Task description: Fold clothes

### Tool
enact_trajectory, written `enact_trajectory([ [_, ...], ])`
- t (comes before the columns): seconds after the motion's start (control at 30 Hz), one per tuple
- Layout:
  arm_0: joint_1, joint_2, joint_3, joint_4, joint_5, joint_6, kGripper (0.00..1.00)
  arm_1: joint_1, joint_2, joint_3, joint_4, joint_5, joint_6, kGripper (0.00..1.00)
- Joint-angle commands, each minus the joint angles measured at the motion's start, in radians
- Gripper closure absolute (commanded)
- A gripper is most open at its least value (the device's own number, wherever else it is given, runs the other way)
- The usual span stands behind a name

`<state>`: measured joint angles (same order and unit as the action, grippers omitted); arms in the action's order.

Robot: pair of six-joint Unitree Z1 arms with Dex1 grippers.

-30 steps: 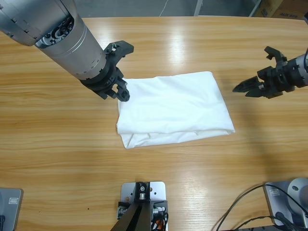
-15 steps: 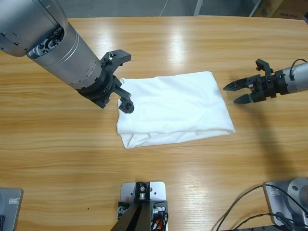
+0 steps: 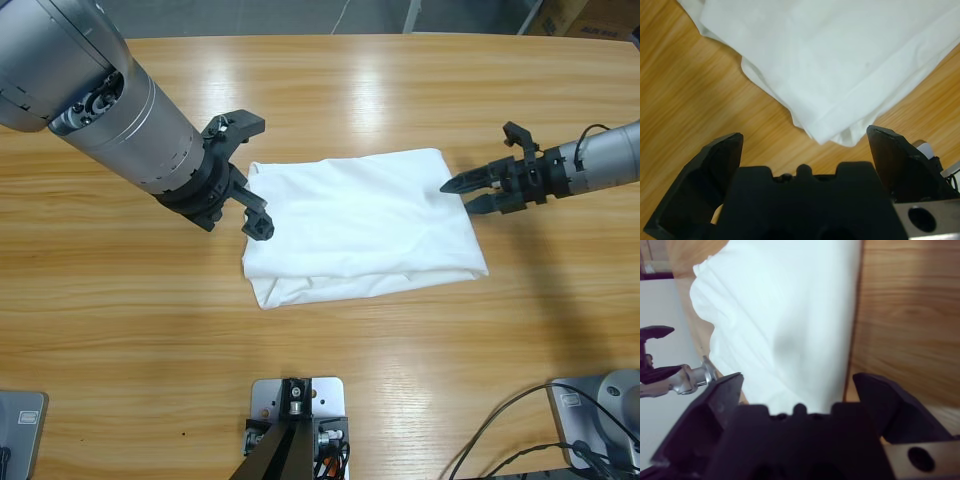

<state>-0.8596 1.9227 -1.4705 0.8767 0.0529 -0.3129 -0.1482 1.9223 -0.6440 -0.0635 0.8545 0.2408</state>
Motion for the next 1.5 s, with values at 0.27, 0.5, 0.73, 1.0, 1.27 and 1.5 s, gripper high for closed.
enact_trajectory([
  [0.27, 0.002, -0.027, 0.061, -0.024, -0.013, -0.012, 0.036, 0.162, 0.170, 0.073, -0.107, 0.001, 0.113, 0.116],
  [0.5, 0.002, -0.033, 0.086, -0.033, -0.012, -0.012, 0.036, 0.165, 0.194, 0.090, -0.127, 0.004, 0.115, 0.589],
  [0.73, 0.002, -0.037, 0.088, -0.034, -0.007, -0.012, 0.036, 0.179, 0.212, 0.107, -0.168, 0.007, 0.106, 0.974],
  [1.0, 0.002, -0.037, 0.097, -0.035, -0.007, -0.011, 0.036, 0.178, 0.120, 0.107, -0.130, -0.067, 0.128, 1.000],
  [1.27, 0.002, -0.046, 0.117, -0.044, -0.006, -0.012, 0.036, 0.122, 0.038, 0.043, 0.081, -0.226, 0.077, 1.000],
  [1.5, 0.002, -0.047, 0.125, -0.056, -0.005, -0.022, 0.036, 0.031, -0.064, -0.081, 0.373, -0.462, -0.055, 1.000],
])
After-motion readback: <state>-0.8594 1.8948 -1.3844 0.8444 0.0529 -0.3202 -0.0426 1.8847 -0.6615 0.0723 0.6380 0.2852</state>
